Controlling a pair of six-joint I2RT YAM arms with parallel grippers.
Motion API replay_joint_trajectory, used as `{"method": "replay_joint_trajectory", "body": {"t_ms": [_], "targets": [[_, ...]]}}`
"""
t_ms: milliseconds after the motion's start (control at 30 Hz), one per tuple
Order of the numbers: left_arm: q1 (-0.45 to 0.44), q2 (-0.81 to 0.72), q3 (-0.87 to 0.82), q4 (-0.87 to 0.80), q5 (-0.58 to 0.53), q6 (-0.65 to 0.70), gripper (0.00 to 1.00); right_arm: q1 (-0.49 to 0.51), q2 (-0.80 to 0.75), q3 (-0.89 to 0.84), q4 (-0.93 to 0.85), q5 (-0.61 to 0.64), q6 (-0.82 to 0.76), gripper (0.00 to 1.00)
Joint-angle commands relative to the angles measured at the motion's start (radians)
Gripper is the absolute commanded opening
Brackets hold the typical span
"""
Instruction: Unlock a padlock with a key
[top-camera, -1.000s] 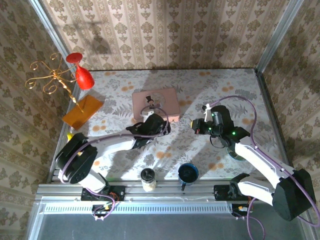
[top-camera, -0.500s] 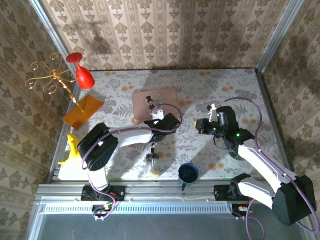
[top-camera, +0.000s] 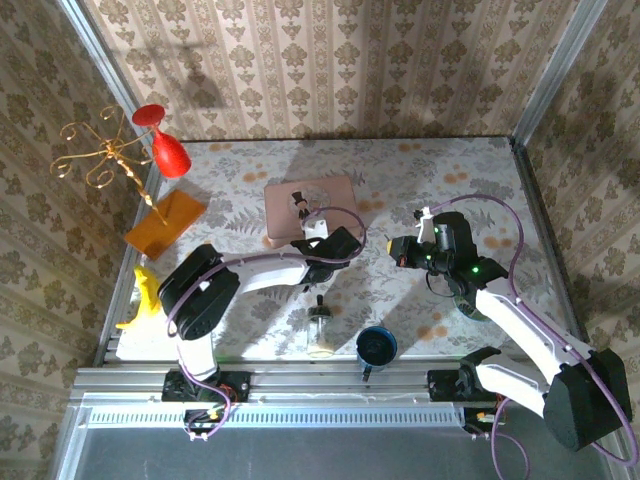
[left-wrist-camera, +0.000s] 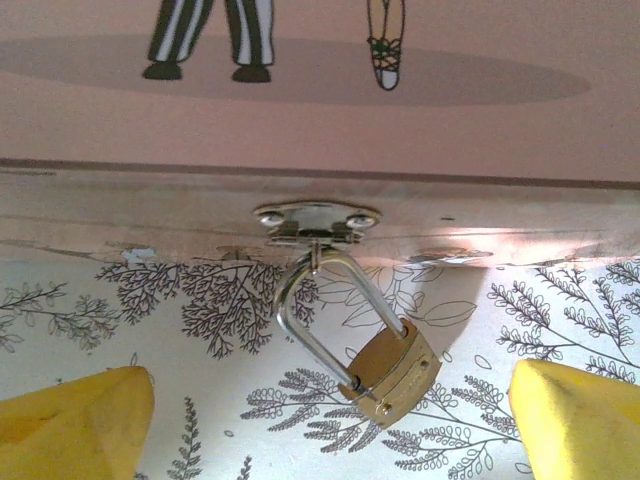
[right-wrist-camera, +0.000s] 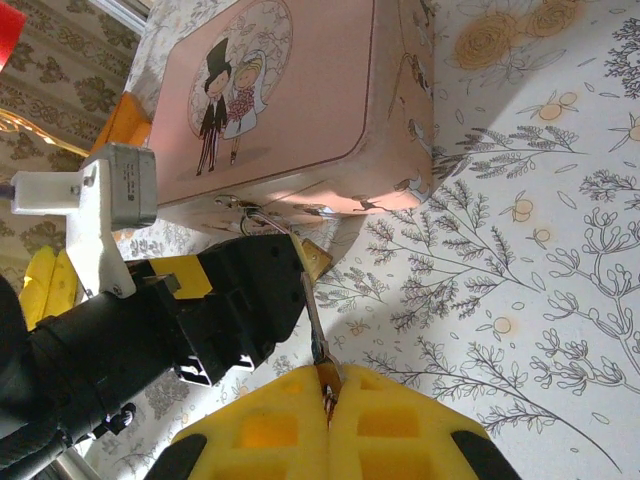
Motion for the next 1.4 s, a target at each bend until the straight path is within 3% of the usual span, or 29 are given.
{"method": "replay_joint_trajectory", "body": {"t_ms": [0, 533, 1067, 1367], "targets": [[0.008, 0.033, 0.030, -0.013, -0.007, 0.001, 0.90, -0.007, -0.005, -0.004, 0.028, -0.020, 0.004, 0.00], [0.042, 0.122, 0.080, 0.042, -0.057, 0.058, 0.87, -0.018, -0.038, -0.009, 0.016, -0.015, 0.003, 0.00], [0.125, 0.171, 0.131, 0.133, -0.041, 0.318, 0.79, -0.019, -0.002, 0.002, 0.049, -0.029, 0.013, 0.00], [0.139, 0.158, 0.148, 0.067, -0.032, 0.353, 0.79, -0.020, -0.001, 0.011, 0.043, -0.029, 0.010, 0.00]]}}
